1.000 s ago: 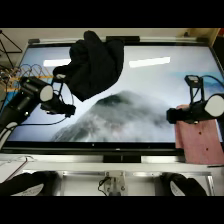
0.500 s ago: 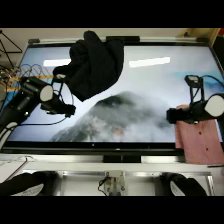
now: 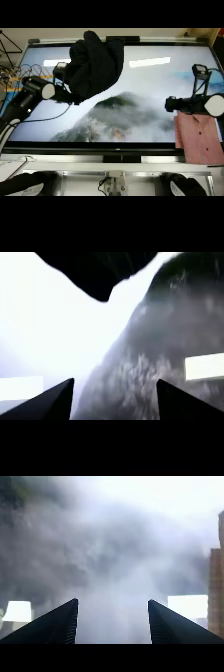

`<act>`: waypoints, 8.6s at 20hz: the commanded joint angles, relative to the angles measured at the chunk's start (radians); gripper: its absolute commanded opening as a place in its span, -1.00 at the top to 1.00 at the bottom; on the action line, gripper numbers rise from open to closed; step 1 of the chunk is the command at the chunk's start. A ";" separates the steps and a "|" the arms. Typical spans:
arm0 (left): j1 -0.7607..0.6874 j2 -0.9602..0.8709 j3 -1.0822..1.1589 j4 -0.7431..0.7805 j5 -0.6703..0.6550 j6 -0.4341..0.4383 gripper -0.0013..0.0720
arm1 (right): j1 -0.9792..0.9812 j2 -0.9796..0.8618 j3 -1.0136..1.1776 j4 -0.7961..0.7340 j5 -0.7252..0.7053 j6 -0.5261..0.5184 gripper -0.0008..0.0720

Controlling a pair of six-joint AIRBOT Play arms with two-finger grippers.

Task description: Fold the shirts.

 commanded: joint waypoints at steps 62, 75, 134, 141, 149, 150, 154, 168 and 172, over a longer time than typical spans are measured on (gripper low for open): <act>0.169 0.088 0.549 -0.571 0.148 0.650 0.85 | 0.517 -0.097 -0.025 0.191 -0.067 -0.154 -0.85; 0.167 0.088 0.549 -0.536 0.077 0.645 0.85 | 0.225 -0.355 0.022 0.674 -0.056 -0.575 -0.85; 0.017 0.628 -0.460 -0.211 -0.323 0.109 0.85 | 0.313 -0.967 0.749 0.373 -0.023 -0.297 -0.91; 0.017 0.629 -0.460 -0.256 -0.304 0.110 0.85 | 0.381 -1.041 0.749 0.357 -0.034 -0.402 -0.91; 0.018 0.627 -0.450 -0.253 -0.220 0.116 0.85 | 0.457 -1.027 0.750 0.357 -0.007 -0.459 0.73; 0.018 0.625 -0.435 -0.249 -0.209 0.127 0.85 | 0.444 -0.998 0.750 0.336 -0.009 -0.459 0.73; 0.019 0.581 -0.252 -0.207 0.071 0.065 0.85 | 0.346 -0.777 0.750 0.209 -0.131 -0.404 0.73; 0.200 0.113 0.778 -0.553 0.041 0.436 0.86 | 0.212 -0.127 0.740 0.319 0.183 -0.170 0.73; 0.397 0.137 0.629 -0.385 -0.444 0.437 0.86 | 0.657 -0.161 0.200 0.330 -0.219 -0.046 0.73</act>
